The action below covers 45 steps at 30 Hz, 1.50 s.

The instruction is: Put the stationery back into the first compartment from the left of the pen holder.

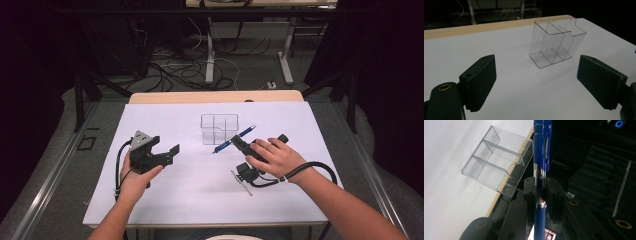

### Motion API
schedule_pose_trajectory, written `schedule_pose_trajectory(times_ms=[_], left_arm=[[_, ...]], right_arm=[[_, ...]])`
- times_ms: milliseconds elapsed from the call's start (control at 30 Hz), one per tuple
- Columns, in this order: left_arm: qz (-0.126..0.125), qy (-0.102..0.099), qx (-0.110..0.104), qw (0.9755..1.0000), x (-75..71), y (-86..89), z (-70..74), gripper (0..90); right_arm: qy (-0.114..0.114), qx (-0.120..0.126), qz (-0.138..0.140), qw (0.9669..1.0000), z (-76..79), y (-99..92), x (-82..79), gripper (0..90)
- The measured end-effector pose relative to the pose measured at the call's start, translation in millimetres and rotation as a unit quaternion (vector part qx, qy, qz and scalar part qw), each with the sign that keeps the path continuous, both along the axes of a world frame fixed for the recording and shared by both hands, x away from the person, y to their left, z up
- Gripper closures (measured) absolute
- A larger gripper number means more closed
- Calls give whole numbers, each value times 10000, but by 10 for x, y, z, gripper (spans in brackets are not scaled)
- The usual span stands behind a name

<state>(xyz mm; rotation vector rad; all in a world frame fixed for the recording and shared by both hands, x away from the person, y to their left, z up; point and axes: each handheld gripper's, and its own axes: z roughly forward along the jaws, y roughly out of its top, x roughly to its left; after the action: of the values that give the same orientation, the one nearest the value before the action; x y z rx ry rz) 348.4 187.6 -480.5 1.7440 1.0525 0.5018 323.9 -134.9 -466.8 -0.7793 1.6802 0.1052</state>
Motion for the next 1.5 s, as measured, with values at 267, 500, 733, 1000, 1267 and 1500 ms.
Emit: schedule_pose_trajectory(times_ms=[267, 500, 733, 1000, 1267, 1500], left_arm=[[-174, 31, 138, 9997, -2, -89, 60, 231], [-444, 100, 358, 9983, 33, -159, 137, 270], [-669, 107, 478, 9966, 68, -266, 252, 276], [-1052, 424, 524, 9922, 135, -387, 367, 396], [-1390, 505, 635, 9870, 173, -563, 459, 460], [-1662, 650, 741, 9812, 190, -691, 538, 485]], right_arm=[[-198, -423, 132, 9988, 4, 92, 17, 797], [-276, -706, 228, 9969, 15, 173, 15, 797], [-268, -791, 304, 9960, -9, 238, 22, 797], [-296, -908, 292, 9950, -35, 263, 12, 796], [-284, -923, 298, 9949, -31, 267, 20, 796], [-339, -961, 339, 9942, -26, 294, 3, 796]])
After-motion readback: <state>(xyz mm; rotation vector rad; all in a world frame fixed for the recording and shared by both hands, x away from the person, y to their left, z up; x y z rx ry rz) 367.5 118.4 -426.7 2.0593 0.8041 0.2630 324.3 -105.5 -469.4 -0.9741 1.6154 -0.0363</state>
